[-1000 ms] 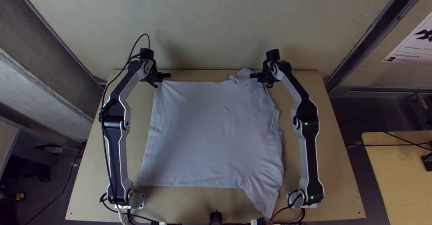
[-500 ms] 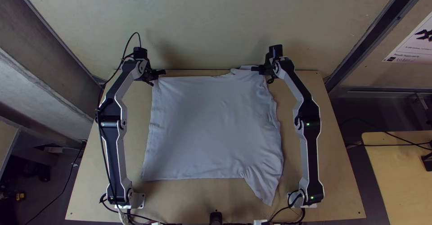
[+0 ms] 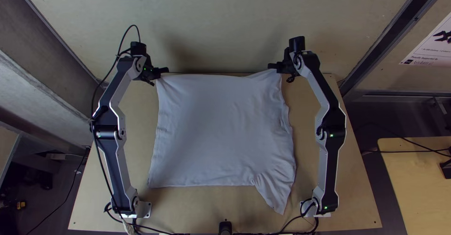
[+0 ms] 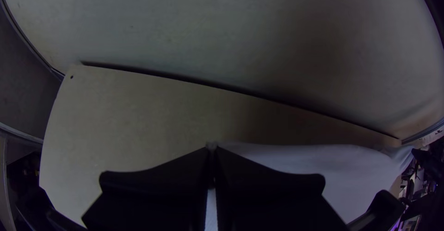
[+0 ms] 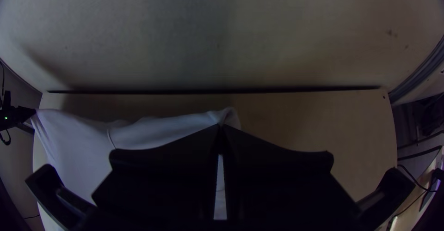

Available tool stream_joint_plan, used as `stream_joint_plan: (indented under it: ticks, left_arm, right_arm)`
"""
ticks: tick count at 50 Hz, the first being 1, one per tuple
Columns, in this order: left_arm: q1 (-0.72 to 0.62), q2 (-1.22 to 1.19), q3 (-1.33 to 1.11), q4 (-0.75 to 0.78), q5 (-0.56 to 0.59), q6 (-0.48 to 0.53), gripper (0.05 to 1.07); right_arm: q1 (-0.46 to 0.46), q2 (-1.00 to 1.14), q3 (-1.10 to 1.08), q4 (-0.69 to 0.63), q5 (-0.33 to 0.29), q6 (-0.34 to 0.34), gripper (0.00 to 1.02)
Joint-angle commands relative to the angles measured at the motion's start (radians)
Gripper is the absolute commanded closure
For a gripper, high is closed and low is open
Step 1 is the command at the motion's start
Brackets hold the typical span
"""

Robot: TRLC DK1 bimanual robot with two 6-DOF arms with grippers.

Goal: Fold the t-shirt

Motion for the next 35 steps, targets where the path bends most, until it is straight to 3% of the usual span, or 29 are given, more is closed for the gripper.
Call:
stream_joint_plan:
  ticks: [1,11,35]
  left_arm:
    - [0.018,-0.083,-0.072,-0.016,0.003,0.011,1.04]
    - [0.035,-0.182,-0.226,0.008,0.006,0.039,1.04]
    - [0.047,-0.461,-0.628,0.091,0.018,0.100,1.04]
  right_arm:
    - [-0.010,-0.054,-0.035,-0.058,0.022,-0.004,1.00]
    - [-0.003,-0.121,-0.112,-0.130,0.025,0.005,1.00]
    - [-0.003,-0.436,-0.553,-0.109,0.057,0.004,1.00]
